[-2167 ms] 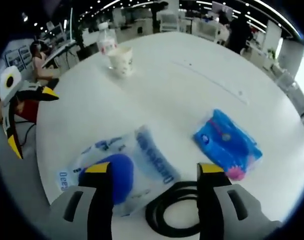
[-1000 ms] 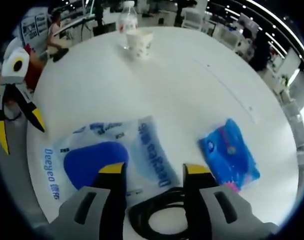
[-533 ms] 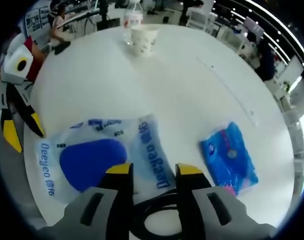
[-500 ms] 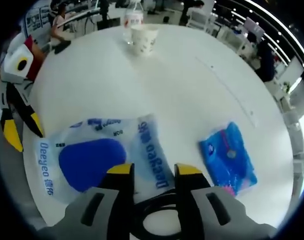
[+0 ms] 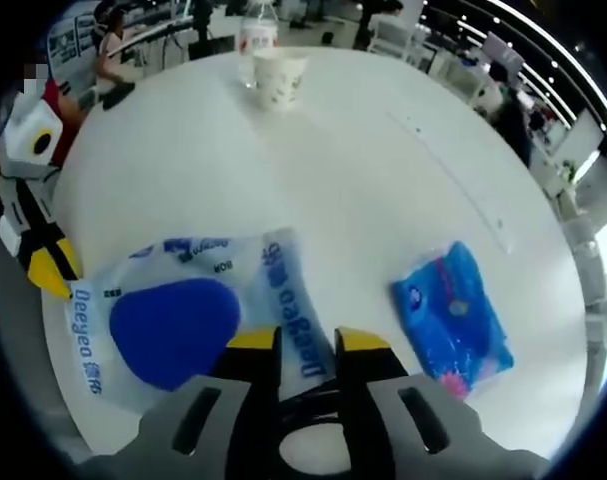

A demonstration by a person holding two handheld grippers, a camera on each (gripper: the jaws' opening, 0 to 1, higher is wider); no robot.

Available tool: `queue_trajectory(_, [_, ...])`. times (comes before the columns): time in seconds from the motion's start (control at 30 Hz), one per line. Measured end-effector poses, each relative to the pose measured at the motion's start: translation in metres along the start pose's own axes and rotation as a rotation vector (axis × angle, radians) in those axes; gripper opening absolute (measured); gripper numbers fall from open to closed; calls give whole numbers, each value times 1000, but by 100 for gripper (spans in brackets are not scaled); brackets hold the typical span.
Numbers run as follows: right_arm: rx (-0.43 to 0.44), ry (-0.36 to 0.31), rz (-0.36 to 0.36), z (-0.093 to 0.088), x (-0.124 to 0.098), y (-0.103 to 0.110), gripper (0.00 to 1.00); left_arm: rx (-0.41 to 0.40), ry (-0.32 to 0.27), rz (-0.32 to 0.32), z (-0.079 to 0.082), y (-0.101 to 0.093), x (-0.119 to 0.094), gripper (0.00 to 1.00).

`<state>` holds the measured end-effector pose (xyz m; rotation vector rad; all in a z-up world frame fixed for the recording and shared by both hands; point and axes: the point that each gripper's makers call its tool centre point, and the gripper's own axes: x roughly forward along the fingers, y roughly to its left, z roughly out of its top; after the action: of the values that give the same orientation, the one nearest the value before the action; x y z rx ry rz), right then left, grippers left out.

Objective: Arrange the tabletop items into an orderly group along one side of the table until the central work area is clear of visible clutter.

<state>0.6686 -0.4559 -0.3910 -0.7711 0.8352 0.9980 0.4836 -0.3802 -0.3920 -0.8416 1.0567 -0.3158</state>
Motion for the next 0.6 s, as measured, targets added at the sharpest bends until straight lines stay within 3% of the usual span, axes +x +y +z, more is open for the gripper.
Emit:
queue_trajectory(0.13, [-14,11,-4,-1,0,-1,11,6,7,0,1,1,0,4])
queue_trajectory(0.23, [51,-3,19,-1,-1,0,7,-22,1,-5,1,0,-1,3])
queue_trajectory(0.6, [33,10,26,-2,-4,4,3,-47,6,-25,8,-2,-9,1])
